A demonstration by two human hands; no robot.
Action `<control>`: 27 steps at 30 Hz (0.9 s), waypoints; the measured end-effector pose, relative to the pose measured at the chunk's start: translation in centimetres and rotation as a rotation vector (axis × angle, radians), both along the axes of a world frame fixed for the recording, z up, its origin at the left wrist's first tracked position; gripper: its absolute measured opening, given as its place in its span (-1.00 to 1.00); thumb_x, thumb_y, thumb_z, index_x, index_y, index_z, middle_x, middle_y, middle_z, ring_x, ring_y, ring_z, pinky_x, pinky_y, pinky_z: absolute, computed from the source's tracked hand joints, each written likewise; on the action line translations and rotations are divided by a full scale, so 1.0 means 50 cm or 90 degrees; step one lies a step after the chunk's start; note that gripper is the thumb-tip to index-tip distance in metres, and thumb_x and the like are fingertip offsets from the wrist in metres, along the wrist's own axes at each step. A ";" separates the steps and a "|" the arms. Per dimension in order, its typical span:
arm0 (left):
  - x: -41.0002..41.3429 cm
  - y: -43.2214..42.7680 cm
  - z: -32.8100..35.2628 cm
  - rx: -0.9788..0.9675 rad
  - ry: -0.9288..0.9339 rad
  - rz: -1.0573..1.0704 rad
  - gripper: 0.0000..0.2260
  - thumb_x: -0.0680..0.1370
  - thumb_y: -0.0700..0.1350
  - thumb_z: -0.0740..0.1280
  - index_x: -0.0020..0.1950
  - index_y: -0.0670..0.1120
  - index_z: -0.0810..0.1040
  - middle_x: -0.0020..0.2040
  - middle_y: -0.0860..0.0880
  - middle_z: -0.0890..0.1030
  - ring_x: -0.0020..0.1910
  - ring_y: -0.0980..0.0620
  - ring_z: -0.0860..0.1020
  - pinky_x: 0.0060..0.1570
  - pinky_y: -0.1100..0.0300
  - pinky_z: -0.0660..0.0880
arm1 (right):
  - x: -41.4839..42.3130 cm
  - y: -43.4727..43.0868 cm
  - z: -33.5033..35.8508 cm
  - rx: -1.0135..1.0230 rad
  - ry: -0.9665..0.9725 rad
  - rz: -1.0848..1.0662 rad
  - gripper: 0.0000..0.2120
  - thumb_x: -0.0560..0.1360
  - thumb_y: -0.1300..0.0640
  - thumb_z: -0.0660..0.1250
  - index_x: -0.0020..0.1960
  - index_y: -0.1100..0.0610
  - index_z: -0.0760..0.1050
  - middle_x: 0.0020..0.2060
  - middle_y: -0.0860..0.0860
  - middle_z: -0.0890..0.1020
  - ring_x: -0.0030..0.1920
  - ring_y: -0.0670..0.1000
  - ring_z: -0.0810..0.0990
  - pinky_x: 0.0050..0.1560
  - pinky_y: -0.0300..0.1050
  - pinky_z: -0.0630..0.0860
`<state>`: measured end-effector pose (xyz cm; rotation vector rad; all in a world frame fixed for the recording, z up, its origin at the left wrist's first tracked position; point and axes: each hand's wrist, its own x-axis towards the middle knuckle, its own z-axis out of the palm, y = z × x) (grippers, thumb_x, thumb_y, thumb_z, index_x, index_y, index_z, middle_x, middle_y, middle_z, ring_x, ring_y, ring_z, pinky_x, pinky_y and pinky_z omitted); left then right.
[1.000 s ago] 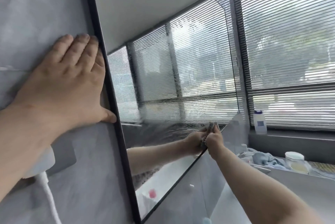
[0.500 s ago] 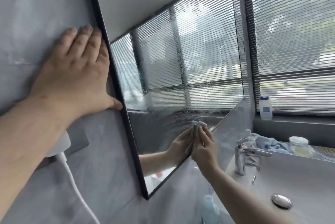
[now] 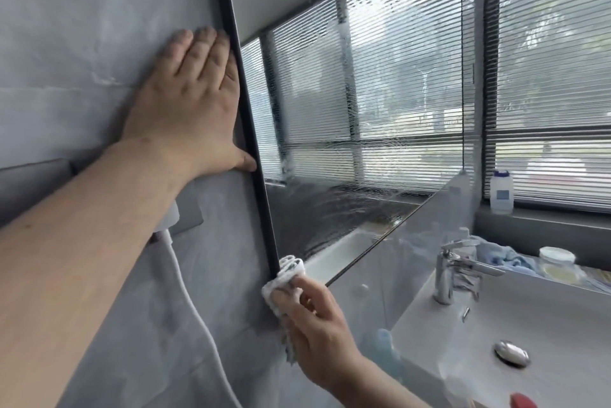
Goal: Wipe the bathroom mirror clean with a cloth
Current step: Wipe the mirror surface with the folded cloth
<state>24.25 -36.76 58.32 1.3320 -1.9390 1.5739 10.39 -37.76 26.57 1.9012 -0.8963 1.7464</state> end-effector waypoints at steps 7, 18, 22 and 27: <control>-0.001 -0.001 -0.001 0.020 0.014 0.002 0.28 0.20 0.62 0.15 0.58 -0.28 -0.08 0.61 -0.22 -0.06 0.60 -0.16 -0.10 0.55 -0.08 -0.20 | -0.147 -0.097 0.076 0.130 -0.272 -0.093 -0.64 0.54 0.33 0.27 0.32 0.18 0.53 0.27 0.00 0.46 0.25 -0.17 0.44 0.27 -0.24 0.42; -0.005 0.012 0.000 0.045 0.010 0.035 0.24 0.27 0.62 0.10 0.56 -0.29 -0.19 0.60 -0.23 -0.17 0.59 -0.20 -0.20 0.53 -0.12 -0.28 | -0.048 -0.049 0.106 0.230 -0.311 -0.026 -0.52 0.63 -0.14 0.08 0.42 0.08 0.44 0.36 -0.18 0.33 0.40 -0.05 0.37 0.44 -0.07 0.32; -0.005 0.014 0.002 0.053 0.013 0.039 0.24 0.27 0.61 0.12 0.56 -0.29 -0.19 0.60 -0.24 -0.18 0.59 -0.20 -0.20 0.54 -0.13 -0.22 | 0.026 -0.007 0.074 0.117 -0.141 -0.027 -0.63 0.68 0.04 0.09 0.44 0.09 0.38 0.41 -0.02 0.35 0.43 -0.17 0.29 0.42 -0.24 0.26; -0.004 0.015 0.003 0.058 0.015 0.022 0.27 0.23 0.61 0.16 0.57 -0.31 -0.10 0.61 -0.25 -0.08 0.59 -0.22 -0.11 0.54 -0.14 -0.19 | 0.015 -0.009 0.083 0.052 -0.040 -0.103 -0.61 0.63 0.17 0.08 0.43 0.22 0.36 0.42 0.11 0.35 0.42 -0.01 0.32 0.38 -0.21 0.28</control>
